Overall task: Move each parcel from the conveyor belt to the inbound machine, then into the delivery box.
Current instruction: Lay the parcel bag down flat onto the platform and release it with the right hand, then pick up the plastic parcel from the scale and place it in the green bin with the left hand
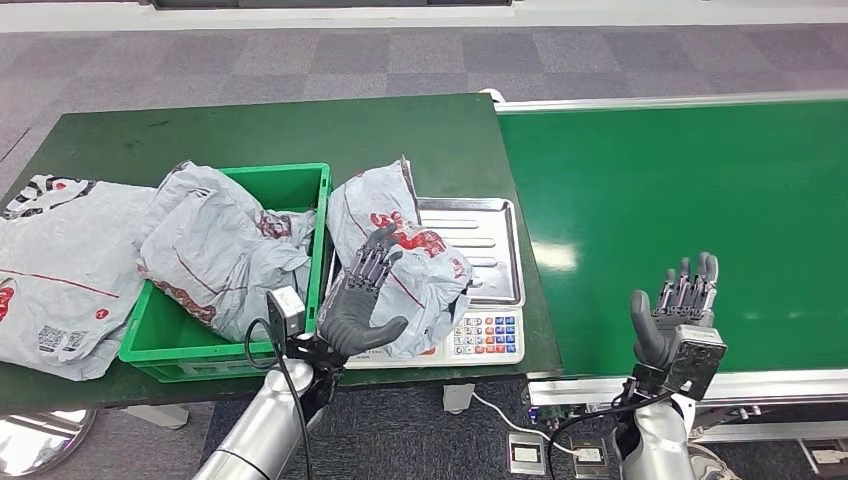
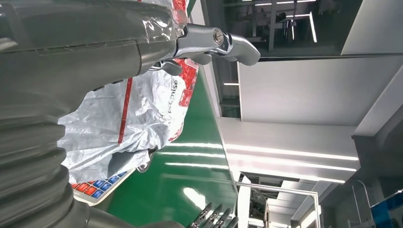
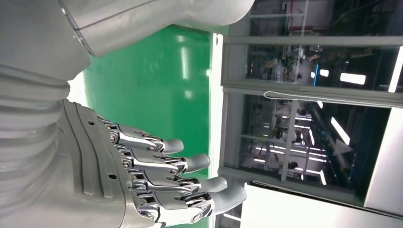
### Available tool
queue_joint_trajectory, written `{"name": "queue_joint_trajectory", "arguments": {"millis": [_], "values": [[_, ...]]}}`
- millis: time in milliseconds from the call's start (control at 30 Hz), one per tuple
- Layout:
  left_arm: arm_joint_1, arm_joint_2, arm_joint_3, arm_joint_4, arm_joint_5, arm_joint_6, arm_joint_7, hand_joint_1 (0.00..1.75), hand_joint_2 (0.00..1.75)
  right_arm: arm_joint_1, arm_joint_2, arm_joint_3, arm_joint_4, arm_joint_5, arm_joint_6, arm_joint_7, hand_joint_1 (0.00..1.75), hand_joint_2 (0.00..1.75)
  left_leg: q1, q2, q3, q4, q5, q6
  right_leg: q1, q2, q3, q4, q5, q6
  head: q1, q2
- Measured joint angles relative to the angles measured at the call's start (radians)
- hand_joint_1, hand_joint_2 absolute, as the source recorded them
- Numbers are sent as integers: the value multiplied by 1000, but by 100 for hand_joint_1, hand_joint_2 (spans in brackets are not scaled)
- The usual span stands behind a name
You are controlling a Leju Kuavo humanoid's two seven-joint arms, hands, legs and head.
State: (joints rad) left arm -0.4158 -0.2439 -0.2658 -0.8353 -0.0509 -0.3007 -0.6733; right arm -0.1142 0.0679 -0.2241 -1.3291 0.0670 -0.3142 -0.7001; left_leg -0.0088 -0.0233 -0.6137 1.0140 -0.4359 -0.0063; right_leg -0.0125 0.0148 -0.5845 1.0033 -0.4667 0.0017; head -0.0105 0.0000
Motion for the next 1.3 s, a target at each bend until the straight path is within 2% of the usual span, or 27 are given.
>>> {"name": "queue_joint_trajectory", "arguments": {"millis": [33,67,133,167,233,333,533,1100,1267,1300], "values": [[-21,-3,-9,22,-53,54,50,0,175,-4,2,-2,9,27,-4,0,0,175,0,0,0,0,0,0,0,-1,0,0,0,0,0,0],[-53,-9,-28,59,-150,139,134,0,175,-10,4,-3,23,62,-11,0,0,175,0,-1,-1,0,1,1,0,-2,0,0,0,0,0,0],[-137,-27,-84,144,-411,333,347,0,175,-32,8,2,62,116,-35,-1,0,175,0,-1,-1,0,1,1,0,-3,1,0,1,1,0,0],[-176,-38,-114,183,-533,397,436,0,175,-43,10,7,82,126,-48,-1,0,175,0,-1,-1,0,2,2,0,-3,1,0,1,1,0,0],[-236,-58,-157,241,-652,421,521,0,175,-58,13,18,115,129,-66,-1,0,175,-1,-1,-1,0,2,2,-1,-3,1,0,2,1,0,0],[-283,-75,-194,305,-660,392,543,0,175,-68,14,23,149,128,-74,-1,0,175,-1,-1,0,0,3,2,-1,-3,2,0,3,2,0,0],[-319,-85,-222,366,-657,390,543,0,175,-78,14,35,180,128,-74,-1,0,175,-1,-1,0,0,3,2,-1,-3,1,0,2,2,0,0],[-341,-92,-235,417,-653,388,544,0,175,-83,14,45,208,128,-75,-1,0,175,-1,-1,0,0,3,2,-1,-3,2,0,2,2,0,0],[-342,-92,-241,422,-686,355,571,0,175,-79,14,48,208,128,-77,-1,0,175,-1,-1,0,0,3,2,-1,-3,2,0,2,2,0,0],[-342,-92,-241,423,-691,348,579,44,175,-78,14,48,209,128,-77,-1,0,175,-1,-1,0,0,3,2,-1,-3,2,0,2,2,0,0]]}}
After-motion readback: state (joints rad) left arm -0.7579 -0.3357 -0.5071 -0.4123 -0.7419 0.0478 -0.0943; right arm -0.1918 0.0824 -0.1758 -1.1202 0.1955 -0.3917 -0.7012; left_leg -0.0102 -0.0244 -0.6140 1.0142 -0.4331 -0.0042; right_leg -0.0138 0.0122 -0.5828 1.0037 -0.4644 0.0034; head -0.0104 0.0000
